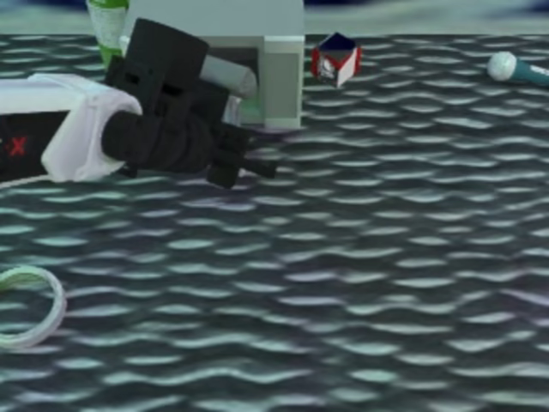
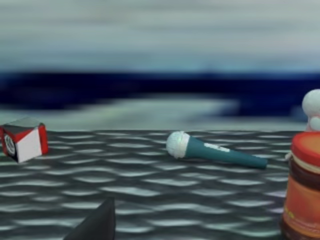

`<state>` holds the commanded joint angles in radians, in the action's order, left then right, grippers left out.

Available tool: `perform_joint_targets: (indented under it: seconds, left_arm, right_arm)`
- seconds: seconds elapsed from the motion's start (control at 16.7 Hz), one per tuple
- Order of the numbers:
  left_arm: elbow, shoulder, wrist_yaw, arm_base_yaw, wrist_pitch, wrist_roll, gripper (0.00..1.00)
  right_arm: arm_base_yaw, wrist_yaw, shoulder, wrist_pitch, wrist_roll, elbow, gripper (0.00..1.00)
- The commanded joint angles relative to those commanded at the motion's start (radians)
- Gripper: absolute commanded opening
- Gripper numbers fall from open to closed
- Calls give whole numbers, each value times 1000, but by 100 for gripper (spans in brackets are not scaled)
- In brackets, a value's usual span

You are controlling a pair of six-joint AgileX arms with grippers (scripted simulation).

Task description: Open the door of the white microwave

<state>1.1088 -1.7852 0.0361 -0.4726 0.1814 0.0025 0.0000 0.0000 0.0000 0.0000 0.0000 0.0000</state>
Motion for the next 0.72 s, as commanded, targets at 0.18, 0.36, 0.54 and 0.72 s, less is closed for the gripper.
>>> perform_joint_targets:
  seconds: [0.18, 0.36, 0.54, 0.72]
  left_arm:
    - [2, -1, 8, -8, 1, -6, 0]
    - [-12, 9, 24, 4, 1, 20, 0]
    - [-26, 24, 48, 22, -2, 54, 0]
    - [-31, 26, 54, 26, -1, 62, 0]
  right_arm:
    - [0, 0, 0, 0, 0, 0, 100]
    - [0, 0, 0, 0, 0, 0, 100]
    - [0, 0, 0, 0, 0, 0, 100]
    - [0, 0, 0, 0, 0, 0, 100]
